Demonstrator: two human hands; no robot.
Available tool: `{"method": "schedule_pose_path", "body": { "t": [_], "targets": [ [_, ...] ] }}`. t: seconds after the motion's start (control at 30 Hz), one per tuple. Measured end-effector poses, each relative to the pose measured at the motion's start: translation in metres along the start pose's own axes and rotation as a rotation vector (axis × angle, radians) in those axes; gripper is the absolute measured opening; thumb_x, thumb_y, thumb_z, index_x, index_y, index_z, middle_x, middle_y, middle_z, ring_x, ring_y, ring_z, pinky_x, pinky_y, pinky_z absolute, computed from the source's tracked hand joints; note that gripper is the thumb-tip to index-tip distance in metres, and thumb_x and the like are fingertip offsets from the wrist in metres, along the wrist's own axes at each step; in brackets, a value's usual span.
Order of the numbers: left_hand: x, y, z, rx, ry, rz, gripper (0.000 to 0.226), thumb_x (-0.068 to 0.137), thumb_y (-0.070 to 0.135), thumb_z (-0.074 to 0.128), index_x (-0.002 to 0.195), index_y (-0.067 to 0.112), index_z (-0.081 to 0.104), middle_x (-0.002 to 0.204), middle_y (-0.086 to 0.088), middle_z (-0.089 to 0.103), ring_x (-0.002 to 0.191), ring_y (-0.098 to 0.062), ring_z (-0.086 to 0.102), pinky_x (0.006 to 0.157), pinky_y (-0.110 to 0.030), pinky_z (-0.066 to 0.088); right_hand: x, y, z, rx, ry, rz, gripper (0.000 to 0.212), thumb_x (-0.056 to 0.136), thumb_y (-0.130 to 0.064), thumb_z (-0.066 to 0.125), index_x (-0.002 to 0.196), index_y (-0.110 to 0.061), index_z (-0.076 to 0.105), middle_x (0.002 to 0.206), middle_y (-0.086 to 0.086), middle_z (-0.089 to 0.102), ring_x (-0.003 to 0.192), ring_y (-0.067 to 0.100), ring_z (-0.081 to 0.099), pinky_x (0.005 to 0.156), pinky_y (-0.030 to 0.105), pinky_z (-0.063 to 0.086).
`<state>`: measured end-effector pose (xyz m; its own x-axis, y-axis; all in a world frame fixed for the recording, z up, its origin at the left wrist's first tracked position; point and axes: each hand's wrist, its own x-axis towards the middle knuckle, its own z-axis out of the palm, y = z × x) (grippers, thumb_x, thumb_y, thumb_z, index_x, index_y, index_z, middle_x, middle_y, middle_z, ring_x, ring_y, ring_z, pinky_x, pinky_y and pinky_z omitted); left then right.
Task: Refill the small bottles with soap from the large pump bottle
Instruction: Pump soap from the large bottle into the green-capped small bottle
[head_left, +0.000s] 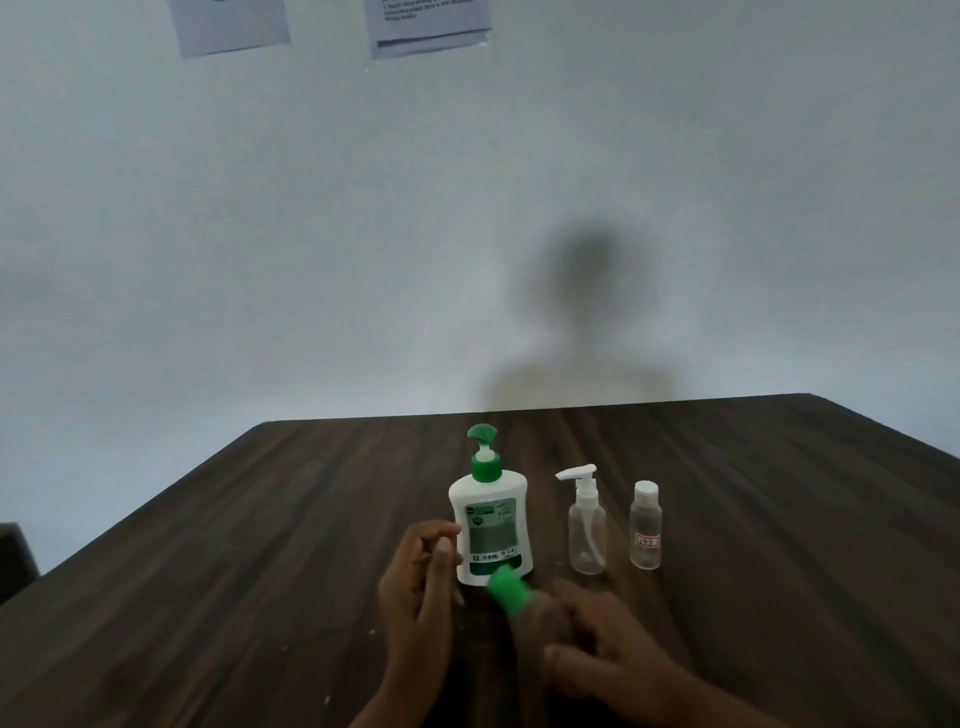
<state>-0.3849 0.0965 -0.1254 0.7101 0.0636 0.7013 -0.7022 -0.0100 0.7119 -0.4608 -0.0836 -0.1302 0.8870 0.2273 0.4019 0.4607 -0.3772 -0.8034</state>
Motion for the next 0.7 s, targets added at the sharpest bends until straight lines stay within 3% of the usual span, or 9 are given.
{"method": "schedule_pose_path", "body": {
  "t": [0.07, 0.13, 0.23, 0.33, 0.47, 0.53, 0.6, 0.7],
  "targets": [
    [-0.006, 0.002, 0.0, 0.001, -0.074, 0.044, 0.026, 0.088, 0.04, 0.041, 0.092, 0.033, 0.065, 0.081, 0.0, 0.066, 0.066, -0.01, 0.061, 0.059, -0.018, 0.048, 0.009, 0.002, 0.01, 0.037, -0.124, 0.003, 0.005, 0.084, -0.023, 0.061, 0.087, -0.02, 0.058, 0.076, -0.001, 0.062, 0.07, 0.01, 0.06, 0.063, 0.027, 0.047],
    [-0.008, 0.004, 0.0, -0.01, -0.156, 0.086, 0.03, 0.092, 0.034, 0.037, 0.09, 0.028, 0.067, 0.083, 0.003, 0.066, 0.075, -0.013, 0.062, 0.066, -0.018, 0.047, 0.015, 0.001, 0.016, 0.151, -0.158, 0.038, 0.019, 0.084, -0.024, 0.059, 0.094, -0.008, 0.057, 0.079, 0.005, 0.064, 0.071, 0.015, 0.063, 0.064, 0.03, 0.051],
    [-0.01, 0.006, 0.002, -0.027, -0.236, 0.084, 0.031, 0.095, 0.031, 0.037, 0.093, 0.02, 0.065, 0.087, 0.006, 0.065, 0.079, -0.013, 0.062, 0.069, -0.02, 0.047, 0.016, -0.003, 0.014, 0.311, -0.061, 0.129, 0.045, 0.08, -0.033, 0.06, 0.103, 0.006, 0.055, 0.07, 0.005, 0.062, 0.06, 0.013, 0.059, 0.055, 0.022, 0.048],
    [-0.011, 0.008, 0.007, 0.005, -0.38, 0.056, 0.018, 0.093, 0.031, 0.042, 0.1, 0.023, 0.057, 0.088, 0.012, 0.061, 0.077, -0.006, 0.059, 0.069, -0.013, 0.044, 0.011, -0.003, 0.008, 0.313, 0.01, 0.166, 0.047, 0.078, -0.041, 0.063, 0.099, 0.0, 0.057, 0.063, 0.005, 0.062, 0.053, 0.012, 0.055, 0.049, 0.019, 0.045],
    [-0.01, 0.003, 0.008, 0.02, -0.483, -0.003, 0.019, 0.091, 0.036, 0.042, 0.098, 0.022, 0.053, 0.085, 0.014, 0.06, 0.074, -0.005, 0.058, 0.067, -0.012, 0.044, 0.009, -0.002, 0.001, 0.139, 0.03, 0.159, 0.009, 0.092, -0.018, 0.066, 0.093, -0.012, 0.06, 0.062, -0.005, 0.066, 0.051, 0.003, 0.058, 0.049, 0.015, 0.044],
    [-0.011, 0.003, 0.008, 0.049, -0.478, -0.031, 0.021, 0.09, 0.04, 0.042, 0.094, 0.022, 0.052, 0.084, 0.012, 0.059, 0.073, -0.004, 0.057, 0.066, -0.011, 0.043, 0.01, -0.002, -0.003, -0.007, 0.04, 0.122, 0.014, 0.089, -0.013, 0.07, 0.091, -0.023, 0.06, 0.072, -0.016, 0.068, 0.057, 0.0, 0.061, 0.053, 0.011, 0.044],
    [-0.013, 0.003, 0.008, 0.101, -0.447, -0.03, 0.027, 0.091, 0.046, 0.04, 0.086, 0.021, 0.05, 0.081, 0.013, 0.058, 0.069, -0.004, 0.055, 0.062, -0.011, 0.041, 0.011, -0.005, -0.004, -0.246, 0.043, 0.064, 0.016, 0.084, -0.035, 0.07, 0.091, -0.032, 0.056, 0.076, -0.02, 0.065, 0.067, -0.001, 0.062, 0.057, 0.011, 0.045],
    [-0.014, 0.0, 0.008, 0.235, -0.37, -0.021, 0.042, 0.091, 0.056, 0.039, 0.075, 0.018, 0.049, 0.069, 0.012, 0.054, 0.059, -0.004, 0.051, 0.055, -0.016, 0.038, 0.008, -0.004, -0.001, -0.508, 0.067, 0.032, 0.041, 0.077, -0.062, 0.046, 0.105, -0.034, 0.057, 0.076, -0.021, 0.058, 0.067, -0.004, 0.058, 0.061, 0.009, 0.044]
  ]
}}
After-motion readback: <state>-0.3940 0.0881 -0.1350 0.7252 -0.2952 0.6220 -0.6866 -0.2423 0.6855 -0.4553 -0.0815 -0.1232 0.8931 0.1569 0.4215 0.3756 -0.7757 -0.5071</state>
